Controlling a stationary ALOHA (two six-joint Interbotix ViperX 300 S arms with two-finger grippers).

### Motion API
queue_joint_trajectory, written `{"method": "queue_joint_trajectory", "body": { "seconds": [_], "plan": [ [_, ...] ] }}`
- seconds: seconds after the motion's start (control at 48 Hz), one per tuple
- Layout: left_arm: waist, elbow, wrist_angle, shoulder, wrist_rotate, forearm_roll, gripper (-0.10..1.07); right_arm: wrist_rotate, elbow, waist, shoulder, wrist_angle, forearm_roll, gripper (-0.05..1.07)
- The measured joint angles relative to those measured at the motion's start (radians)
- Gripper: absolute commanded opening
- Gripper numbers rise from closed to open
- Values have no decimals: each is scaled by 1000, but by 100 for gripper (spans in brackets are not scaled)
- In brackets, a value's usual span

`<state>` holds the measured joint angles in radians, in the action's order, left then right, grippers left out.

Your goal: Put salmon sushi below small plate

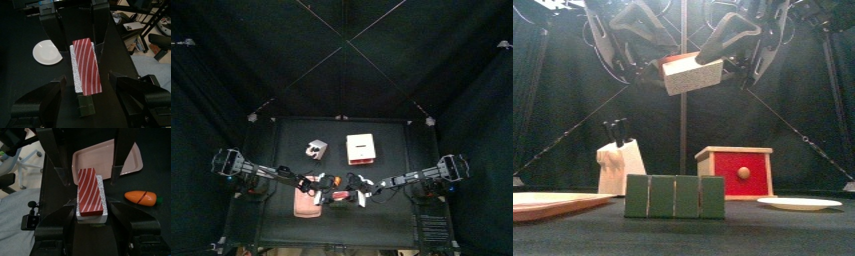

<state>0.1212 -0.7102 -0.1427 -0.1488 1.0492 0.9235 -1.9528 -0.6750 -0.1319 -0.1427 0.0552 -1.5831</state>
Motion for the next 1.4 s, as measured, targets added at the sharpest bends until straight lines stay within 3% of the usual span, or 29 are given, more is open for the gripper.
{"method": "queue_joint_trajectory", "body": {
  "seconds": [0.188,0.479,0.562,0.688,1.0,1.229,1.396],
  "plan": [
    [0,-28,9,-25,-2,0,99,-8,-5,-3,0,2,72,66],
    [-6,-69,29,-77,-2,-2,99,-6,-80,-3,-58,-11,466,66],
    [-6,-77,31,-86,-2,-2,99,-6,-98,-3,-89,-37,532,66],
    [-6,-91,32,-94,-2,-5,99,-5,-120,-8,-160,-146,626,66],
    [-17,-107,44,-109,0,-20,99,6,-137,-84,-318,-546,801,65],
    [-21,-110,44,-110,0,-23,99,84,-149,-91,-383,-669,939,65],
    [-23,-109,44,-109,0,-28,99,270,-141,-63,-405,-749,1114,65]
  ]
}}
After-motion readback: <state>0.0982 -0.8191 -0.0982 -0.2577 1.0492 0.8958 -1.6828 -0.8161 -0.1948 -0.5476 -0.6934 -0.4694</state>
